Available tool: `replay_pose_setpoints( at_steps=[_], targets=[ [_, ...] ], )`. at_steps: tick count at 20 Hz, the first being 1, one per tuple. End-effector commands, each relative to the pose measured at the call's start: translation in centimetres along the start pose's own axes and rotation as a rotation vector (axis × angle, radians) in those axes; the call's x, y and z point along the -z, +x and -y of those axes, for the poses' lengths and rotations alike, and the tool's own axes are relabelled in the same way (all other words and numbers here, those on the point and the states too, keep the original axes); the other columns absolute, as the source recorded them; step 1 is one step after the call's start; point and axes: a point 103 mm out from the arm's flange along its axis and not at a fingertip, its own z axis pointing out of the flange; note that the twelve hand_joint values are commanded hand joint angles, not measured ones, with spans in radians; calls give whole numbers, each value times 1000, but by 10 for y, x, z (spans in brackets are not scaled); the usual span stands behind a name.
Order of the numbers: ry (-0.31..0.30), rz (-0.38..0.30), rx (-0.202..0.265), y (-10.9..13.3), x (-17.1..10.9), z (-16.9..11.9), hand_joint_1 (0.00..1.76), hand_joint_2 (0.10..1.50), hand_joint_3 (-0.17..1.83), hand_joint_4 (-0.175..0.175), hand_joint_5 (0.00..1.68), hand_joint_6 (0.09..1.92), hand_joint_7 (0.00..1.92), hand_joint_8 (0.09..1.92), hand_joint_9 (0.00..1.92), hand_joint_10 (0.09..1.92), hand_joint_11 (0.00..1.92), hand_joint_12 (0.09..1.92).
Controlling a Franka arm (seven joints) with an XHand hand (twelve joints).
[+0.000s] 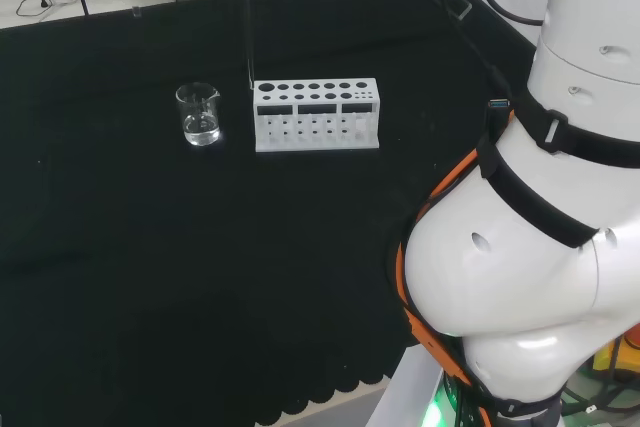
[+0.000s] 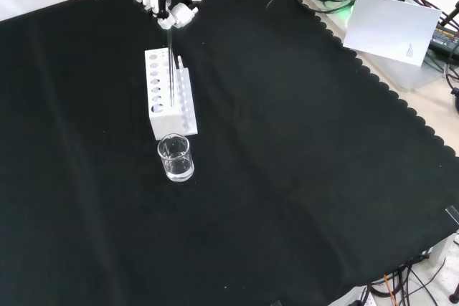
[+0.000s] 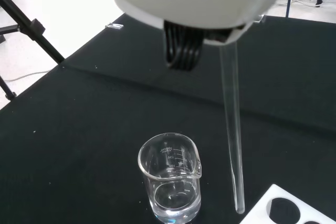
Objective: Put the glass rod back on the white test tube rack.
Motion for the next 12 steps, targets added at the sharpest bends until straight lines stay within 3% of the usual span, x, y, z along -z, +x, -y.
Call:
replay_pose_setpoints(
  at_steps=[1,12],
  targets=[
    [3,5,-4,-5,-1,2,1331,491,975,-175,1302,521,1310,1035,1768,646,1508,984],
    [16,-1,-20,-13,-14,2,1331,490,976,-175,1302,522,1310,1035,1769,645,1508,985]
  ],
)
